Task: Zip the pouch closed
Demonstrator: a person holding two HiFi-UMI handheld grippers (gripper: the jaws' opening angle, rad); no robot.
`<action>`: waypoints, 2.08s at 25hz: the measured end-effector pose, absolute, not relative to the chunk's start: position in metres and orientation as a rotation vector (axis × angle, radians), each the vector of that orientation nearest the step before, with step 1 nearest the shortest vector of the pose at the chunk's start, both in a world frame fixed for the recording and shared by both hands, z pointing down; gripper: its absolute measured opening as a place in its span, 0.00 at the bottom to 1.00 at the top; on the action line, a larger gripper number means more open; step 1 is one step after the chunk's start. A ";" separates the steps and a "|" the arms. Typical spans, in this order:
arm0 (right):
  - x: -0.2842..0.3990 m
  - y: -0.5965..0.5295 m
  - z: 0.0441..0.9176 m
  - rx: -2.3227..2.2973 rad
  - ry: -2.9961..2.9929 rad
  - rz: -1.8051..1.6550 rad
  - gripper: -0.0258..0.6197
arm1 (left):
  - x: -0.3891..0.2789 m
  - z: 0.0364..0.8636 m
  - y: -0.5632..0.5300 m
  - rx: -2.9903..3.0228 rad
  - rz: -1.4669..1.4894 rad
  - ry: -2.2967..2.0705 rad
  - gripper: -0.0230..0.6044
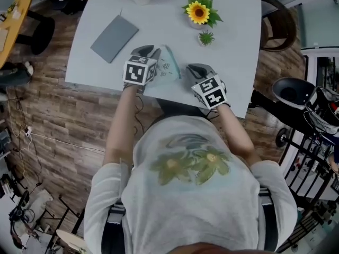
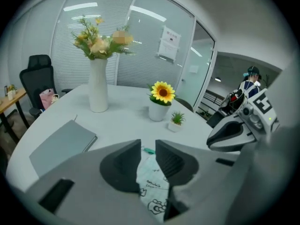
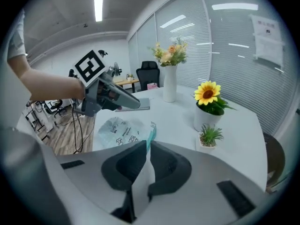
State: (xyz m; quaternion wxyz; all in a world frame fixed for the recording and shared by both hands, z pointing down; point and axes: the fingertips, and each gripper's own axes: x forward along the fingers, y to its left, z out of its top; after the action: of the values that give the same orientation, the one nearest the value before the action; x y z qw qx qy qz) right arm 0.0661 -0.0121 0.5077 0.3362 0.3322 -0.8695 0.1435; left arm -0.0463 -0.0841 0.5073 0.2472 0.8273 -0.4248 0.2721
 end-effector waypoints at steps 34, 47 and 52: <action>0.052 0.055 0.383 1.072 -2.552 0.321 0.07 | 0.002 0.390 0.048 2.401 0.399 -1.285 0.04; 0.063 0.072 0.375 1.103 -2.550 0.336 0.07 | 0.002 0.384 0.064 2.406 0.395 -1.296 0.04; 0.071 0.056 0.379 1.097 -2.544 0.354 0.07 | 0.009 0.384 0.048 2.410 0.401 -1.300 0.04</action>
State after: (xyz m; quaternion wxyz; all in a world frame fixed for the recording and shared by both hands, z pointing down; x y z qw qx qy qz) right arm 0.0713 0.0562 0.3791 0.1736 0.3870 -0.8970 0.1248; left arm 0.0087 0.0477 0.3841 0.1858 0.8556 -0.4617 0.1422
